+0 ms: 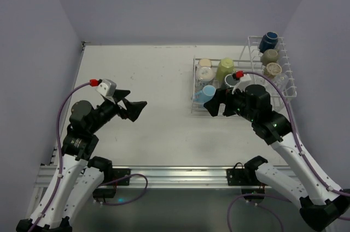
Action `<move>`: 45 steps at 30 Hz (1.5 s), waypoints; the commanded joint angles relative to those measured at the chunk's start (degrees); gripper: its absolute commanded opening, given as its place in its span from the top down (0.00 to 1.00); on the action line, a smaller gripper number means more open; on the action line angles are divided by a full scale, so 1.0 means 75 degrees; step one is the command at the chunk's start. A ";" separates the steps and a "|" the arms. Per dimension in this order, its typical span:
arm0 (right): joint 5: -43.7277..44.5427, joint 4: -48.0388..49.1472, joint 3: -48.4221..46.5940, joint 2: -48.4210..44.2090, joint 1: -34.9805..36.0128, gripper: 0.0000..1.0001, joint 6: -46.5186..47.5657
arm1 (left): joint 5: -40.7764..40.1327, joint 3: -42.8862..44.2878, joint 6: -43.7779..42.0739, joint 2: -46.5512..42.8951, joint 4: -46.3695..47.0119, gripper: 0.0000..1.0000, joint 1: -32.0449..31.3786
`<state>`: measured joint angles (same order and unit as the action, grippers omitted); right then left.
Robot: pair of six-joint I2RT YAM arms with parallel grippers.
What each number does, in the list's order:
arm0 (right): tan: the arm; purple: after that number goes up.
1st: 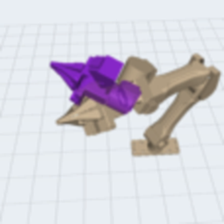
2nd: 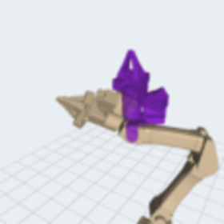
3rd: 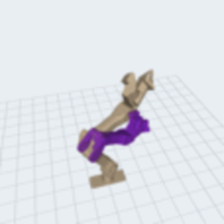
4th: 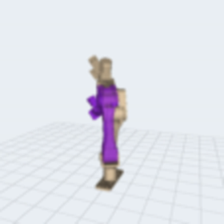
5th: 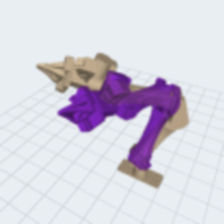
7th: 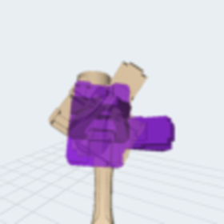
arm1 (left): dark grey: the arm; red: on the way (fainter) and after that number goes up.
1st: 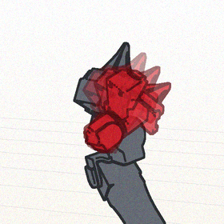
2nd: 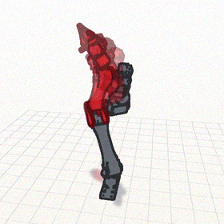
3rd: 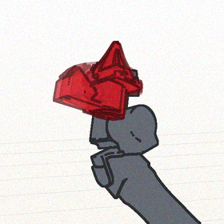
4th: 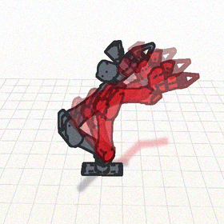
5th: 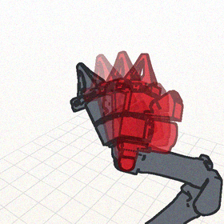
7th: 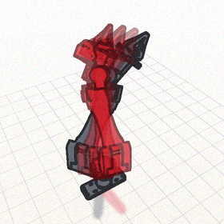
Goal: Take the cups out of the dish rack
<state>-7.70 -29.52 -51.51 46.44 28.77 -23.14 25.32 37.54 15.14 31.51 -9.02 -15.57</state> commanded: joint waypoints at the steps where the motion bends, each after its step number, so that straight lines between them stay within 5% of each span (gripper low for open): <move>1: 0.1155 0.0606 -0.0070 0.0066 0.0031 0.01 0.0868 | 0.0257 -0.0048 -0.0213 0.0006 -0.0099 0.00 -0.0056; 16: 0.1800 0.2388 0.0223 0.2103 0.0019 0.01 0.2217 | 0.0327 -0.0025 -0.0120 -0.0029 -0.0122 0.00 -0.0056; 45: 0.1449 0.3232 -0.0140 0.4367 -0.0286 0.09 0.2757 | 0.0023 -0.0025 0.0102 0.0240 -0.0028 0.00 -0.0291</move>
<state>3.40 -8.95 -50.00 78.30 26.72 -3.40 26.57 37.54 14.90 33.15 -9.17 -17.34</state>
